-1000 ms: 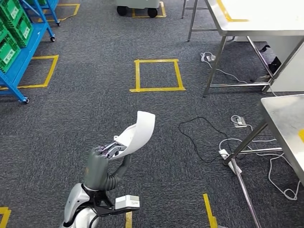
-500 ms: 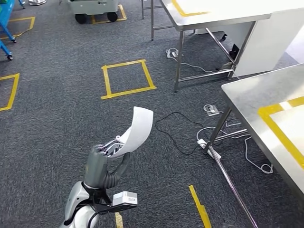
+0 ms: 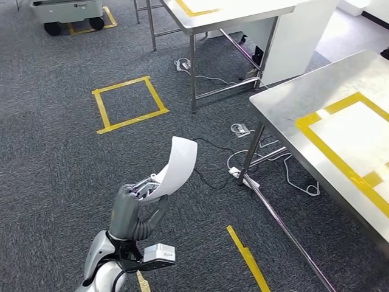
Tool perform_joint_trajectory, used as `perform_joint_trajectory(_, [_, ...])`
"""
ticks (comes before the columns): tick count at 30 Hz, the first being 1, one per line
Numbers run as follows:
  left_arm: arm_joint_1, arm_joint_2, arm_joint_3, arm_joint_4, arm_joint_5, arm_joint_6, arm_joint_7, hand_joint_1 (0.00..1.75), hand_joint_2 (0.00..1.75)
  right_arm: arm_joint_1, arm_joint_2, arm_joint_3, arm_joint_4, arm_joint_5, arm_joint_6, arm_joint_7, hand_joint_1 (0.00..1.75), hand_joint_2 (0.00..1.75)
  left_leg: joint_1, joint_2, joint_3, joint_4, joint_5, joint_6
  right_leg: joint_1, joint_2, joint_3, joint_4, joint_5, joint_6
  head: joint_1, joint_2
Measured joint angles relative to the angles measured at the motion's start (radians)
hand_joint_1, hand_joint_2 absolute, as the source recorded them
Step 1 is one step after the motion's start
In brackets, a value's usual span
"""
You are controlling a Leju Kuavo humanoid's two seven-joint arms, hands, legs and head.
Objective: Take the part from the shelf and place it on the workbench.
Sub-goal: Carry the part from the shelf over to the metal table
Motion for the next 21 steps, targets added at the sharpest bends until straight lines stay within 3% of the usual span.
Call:
perform_joint_trajectory(2, [-0.002, 0.001, 0.002, 0.001, 0.009, -0.013, -0.011, 1.75, 1.75, -0.003, 0.0, 0.0, 0.0, 0.007, 0.006, -0.008, 0.0, 0.0, -0.006, 0.017, 0.006, 0.001, -0.005, -0.01, 0.006, -0.022, 0.039, -0.064, 0.012, -0.012, -0.002, 0.0])
perform_joint_trajectory(4, [-0.005, 0.002, 0.004, 0.003, 0.016, -0.022, -0.021, 1.75, 1.75, -0.002, 0.0, 0.0, 0.0, 0.012, 0.01, -0.016, 0.0, 0.0, -0.006, 0.033, 0.011, 0.0, -0.008, -0.019, 0.008, -0.001, 0.04, -0.065, 0.012, -0.026, -0.004, 0.0])
perform_joint_trajectory(5, [-0.006, 0.002, 0.005, 0.004, 0.017, -0.025, -0.025, 1.75, 1.75, 0.0, 0.0, 0.0, 0.0, 0.014, 0.012, -0.02, 0.0, 0.0, -0.004, 0.028, 0.013, 0.004, -0.015, -0.025, 0.007, 0.01, 0.042, -0.066, 0.014, -0.033, -0.005, 0.0])
perform_joint_trajectory(7, [-0.009, 0.003, 0.01, 0.007, 0.017, -0.028, -0.03, 1.75, 1.75, 0.001, -0.001, 0.0, 0.0, 0.019, 0.015, -0.026, 0.0, 0.0, 0.001, -0.01, -0.007, 0.061, -0.056, -0.033, 0.003, 0.033, 0.046, -0.07, 0.017, -0.046, -0.009, 0.0])
perform_joint_trajectory(9, [-0.01, 0.007, 0.015, 0.012, 0.017, -0.03, -0.035, 1.75, 1.75, -0.001, -0.001, 0.001, 0.0, 0.024, 0.019, -0.029, 0.0, 0.0, 0.004, -0.054, -0.069, 0.193, -0.119, -0.036, 0.003, 0.059, 0.046, -0.071, 0.018, -0.054, -0.012, 0.0])
perform_joint_trajectory(10, [-0.01, 0.01, 0.018, 0.017, 0.017, -0.03, -0.036, 1.75, 1.75, -0.002, -0.001, 0.001, 0.0, 0.026, 0.021, -0.03, 0.0, 0.0, 0.004, -0.062, -0.101, 0.253, -0.138, -0.037, 0.004, 0.074, 0.047, -0.07, 0.018, -0.056, -0.011, 0.0])
perform_joint_trajectory(11, [-0.01, 0.013, 0.019, 0.021, 0.017, -0.031, -0.037, 1.75, 1.75, -0.001, -0.001, 0.002, 0.0, 0.027, 0.022, -0.03, 0.0, 0.0, 0.004, -0.066, -0.121, 0.284, -0.138, -0.036, 0.005, 0.088, 0.047, -0.07, 0.018, -0.056, -0.011, 0.0])
perform_joint_trajectory(12, [-0.01, 0.015, 0.02, 0.025, 0.017, -0.032, -0.039, 1.75, 1.75, 0.001, -0.001, 0.003, 0.0, 0.029, 0.024, -0.03, 0.0, 0.0, 0.004, -0.068, -0.123, 0.277, -0.116, -0.034, 0.006, 0.103, 0.048, -0.069, 0.018, -0.057, -0.011, 0.0])
perform_joint_trajectory(13, [-0.011, 0.016, 0.021, 0.028, 0.017, -0.033, -0.04, 1.75, 1.75, 0.002, -0.001, 0.003, 0.0, 0.031, 0.026, -0.031, 0.0, 0.0, 0.004, -0.074, -0.108, 0.233, -0.079, -0.029, 0.006, 0.117, 0.049, -0.068, 0.017, -0.056, -0.011, 0.0])
perform_joint_trajectory(15, [-0.015, 0.018, 0.024, 0.033, 0.016, -0.034, -0.043, 1.75, 1.75, 0.003, 0.0, 0.006, 0.0, 0.037, 0.03, -0.031, 0.0, 0.0, 0.005, -0.112, -0.059, 0.107, -0.005, -0.017, 0.007, 0.145, 0.049, -0.066, 0.017, -0.054, -0.011, 0.0])
perform_joint_trajectory(16, [-0.017, 0.018, 0.026, 0.035, 0.016, -0.035, -0.045, 1.75, 1.75, 0.002, 0.0, 0.007, 0.0, 0.04, 0.032, -0.031, 0.0, 0.0, 0.006, -0.133, -0.039, 0.057, 0.013, -0.013, 0.007, 0.157, 0.045, -0.064, 0.017, -0.05, -0.011, 0.0])
perform_joint_trajectory(17, [-0.02, 0.019, 0.028, 0.037, 0.015, -0.036, -0.045, 1.75, 1.75, 0.002, 0.0, 0.009, 0.0, 0.042, 0.034, -0.032, 0.0, 0.0, 0.006, -0.146, -0.028, 0.029, 0.018, -0.01, 0.005, 0.167, 0.04, -0.063, 0.018, -0.045, -0.011, 0.0])
perform_joint_trajectory(19, [-0.025, 0.02, 0.031, 0.043, 0.015, -0.038, -0.046, 1.75, 1.75, 0.003, 0.0, 0.012, 0.0, 0.044, 0.035, -0.032, 0.0, 0.0, 0.006, -0.142, -0.022, 0.013, 0.013, -0.009, 0.001, 0.186, 0.028, -0.064, 0.022, -0.031, -0.012, 0.0])
perform_joint_trajectory(20, [-0.028, 0.019, 0.034, 0.046, 0.014, -0.04, -0.047, 1.75, 1.75, 0.006, 0.0, 0.013, 0.0, 0.044, 0.036, -0.032, 0.0, 0.0, 0.007, -0.131, -0.021, 0.01, 0.015, -0.007, 0.001, 0.179, 0.024, -0.062, 0.02, -0.026, -0.011, 0.0])
perform_joint_trajectory(21, [-0.031, 0.018, 0.035, 0.048, 0.014, -0.041, -0.047, 1.75, 1.75, 0.009, -0.001, 0.013, 0.0, 0.045, 0.036, -0.032, 0.0, 0.0, 0.009, -0.121, -0.018, 0.005, 0.017, -0.003, 0.002, 0.156, 0.016, -0.049, 0.011, -0.021, -0.008, 0.0])
